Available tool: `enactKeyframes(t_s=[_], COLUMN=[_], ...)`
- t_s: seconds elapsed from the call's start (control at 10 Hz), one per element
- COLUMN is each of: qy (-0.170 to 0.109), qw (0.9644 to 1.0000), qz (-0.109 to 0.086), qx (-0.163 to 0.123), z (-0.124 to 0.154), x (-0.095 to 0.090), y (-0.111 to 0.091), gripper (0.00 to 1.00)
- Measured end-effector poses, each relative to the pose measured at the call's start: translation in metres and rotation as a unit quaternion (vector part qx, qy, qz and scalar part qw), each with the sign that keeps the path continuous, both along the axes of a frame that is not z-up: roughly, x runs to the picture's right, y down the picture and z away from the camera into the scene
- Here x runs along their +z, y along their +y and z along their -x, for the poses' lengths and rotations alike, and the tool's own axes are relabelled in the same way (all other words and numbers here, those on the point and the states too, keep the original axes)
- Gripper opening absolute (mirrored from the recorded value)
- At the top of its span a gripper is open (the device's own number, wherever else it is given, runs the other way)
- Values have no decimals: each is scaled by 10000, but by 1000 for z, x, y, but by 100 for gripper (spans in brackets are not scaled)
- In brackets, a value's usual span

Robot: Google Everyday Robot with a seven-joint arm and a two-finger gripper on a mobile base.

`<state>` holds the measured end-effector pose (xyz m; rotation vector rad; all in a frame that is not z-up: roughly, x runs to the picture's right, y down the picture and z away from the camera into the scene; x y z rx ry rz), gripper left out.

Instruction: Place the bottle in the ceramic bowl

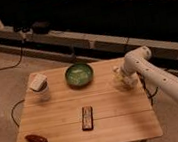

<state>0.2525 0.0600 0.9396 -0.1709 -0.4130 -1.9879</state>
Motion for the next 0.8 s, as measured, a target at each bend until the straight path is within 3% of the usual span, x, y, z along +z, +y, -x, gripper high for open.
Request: enactKeyframes(t_s=[0.1, 0.3, 0.5, 0.8], qy=[198, 443, 477, 301], qw=[9997, 9986, 9980, 9985], qz=[101, 240, 353, 430], qx=[-83, -180, -205, -184], z=[-6, -10, 0, 17], x=[5, 11, 13, 10], y=[4, 7, 8, 2], gripper=[80, 69, 47, 16])
